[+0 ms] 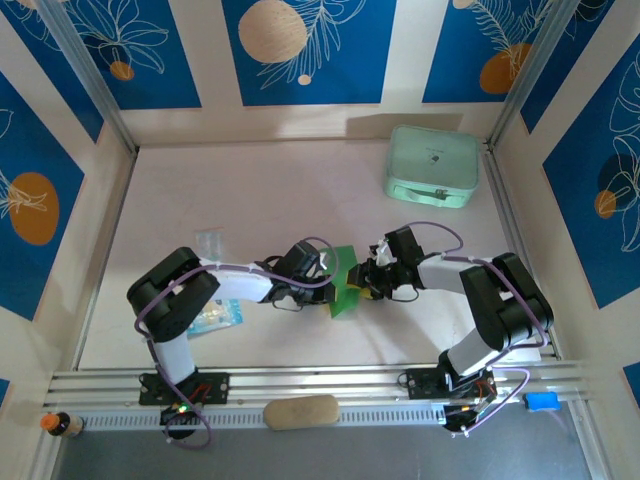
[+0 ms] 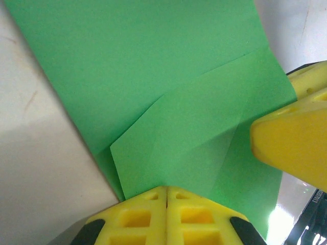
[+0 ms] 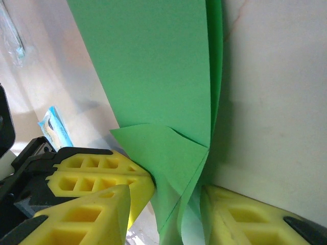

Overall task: Fold a paper plane with a square sheet of paper (pick it up from the middle)
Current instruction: Turn over the paper at the center of the table.

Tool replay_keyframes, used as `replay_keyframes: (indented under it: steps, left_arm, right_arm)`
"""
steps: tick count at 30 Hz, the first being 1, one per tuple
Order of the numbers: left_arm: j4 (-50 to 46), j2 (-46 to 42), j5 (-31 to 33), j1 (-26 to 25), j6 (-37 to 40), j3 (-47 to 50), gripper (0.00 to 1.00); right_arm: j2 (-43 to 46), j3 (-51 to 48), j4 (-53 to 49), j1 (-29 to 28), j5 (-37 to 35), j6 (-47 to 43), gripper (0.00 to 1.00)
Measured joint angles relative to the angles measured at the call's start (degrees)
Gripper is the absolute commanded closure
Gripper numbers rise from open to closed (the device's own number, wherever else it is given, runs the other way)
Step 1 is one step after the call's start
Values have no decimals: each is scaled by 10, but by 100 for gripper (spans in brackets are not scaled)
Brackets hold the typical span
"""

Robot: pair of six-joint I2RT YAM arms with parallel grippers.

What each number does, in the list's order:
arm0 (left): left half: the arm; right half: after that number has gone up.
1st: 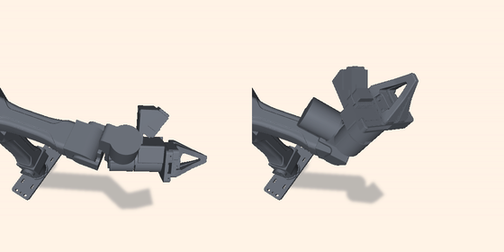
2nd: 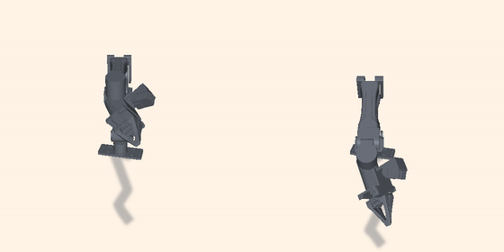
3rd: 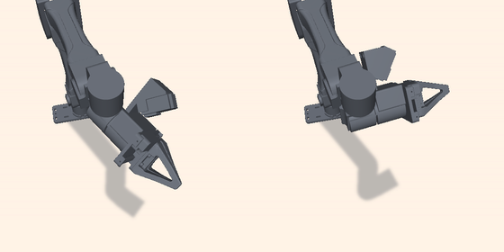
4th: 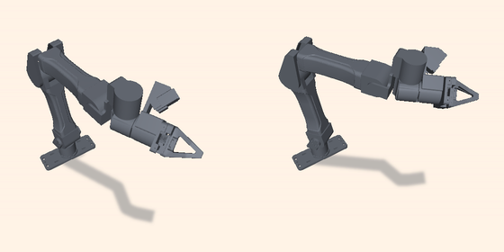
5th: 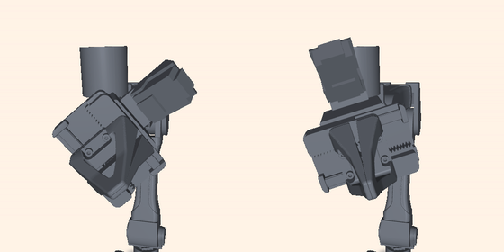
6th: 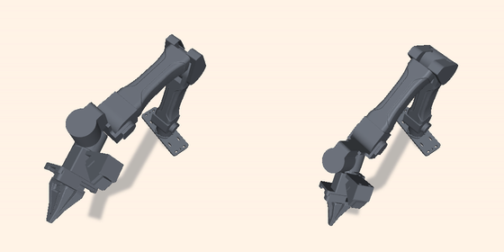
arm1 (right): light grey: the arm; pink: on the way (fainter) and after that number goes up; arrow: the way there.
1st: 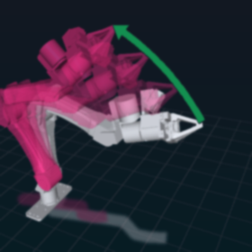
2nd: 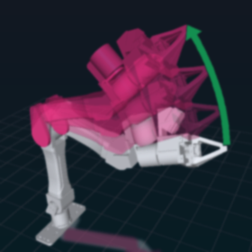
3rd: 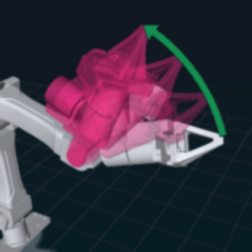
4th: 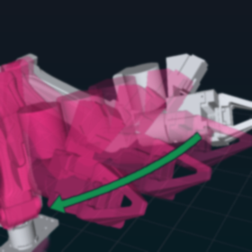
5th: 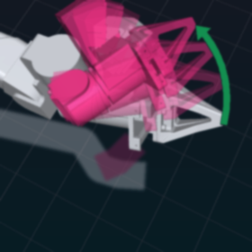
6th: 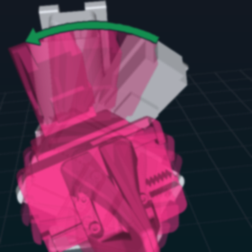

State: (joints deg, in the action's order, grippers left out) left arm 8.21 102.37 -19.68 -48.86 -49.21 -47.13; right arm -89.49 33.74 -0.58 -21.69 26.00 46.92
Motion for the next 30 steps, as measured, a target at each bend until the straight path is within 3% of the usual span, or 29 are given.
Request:
replay_keyframes:
  steps: [15,30]
  left_arm:
    - [0,0,0,0,0,0,96]
    - [0,0,0,0,0,0,94]
  right_arm:
    - [-10,8,5,9,10,-6,64]
    - [-30,18,27,19,4,-11,79]
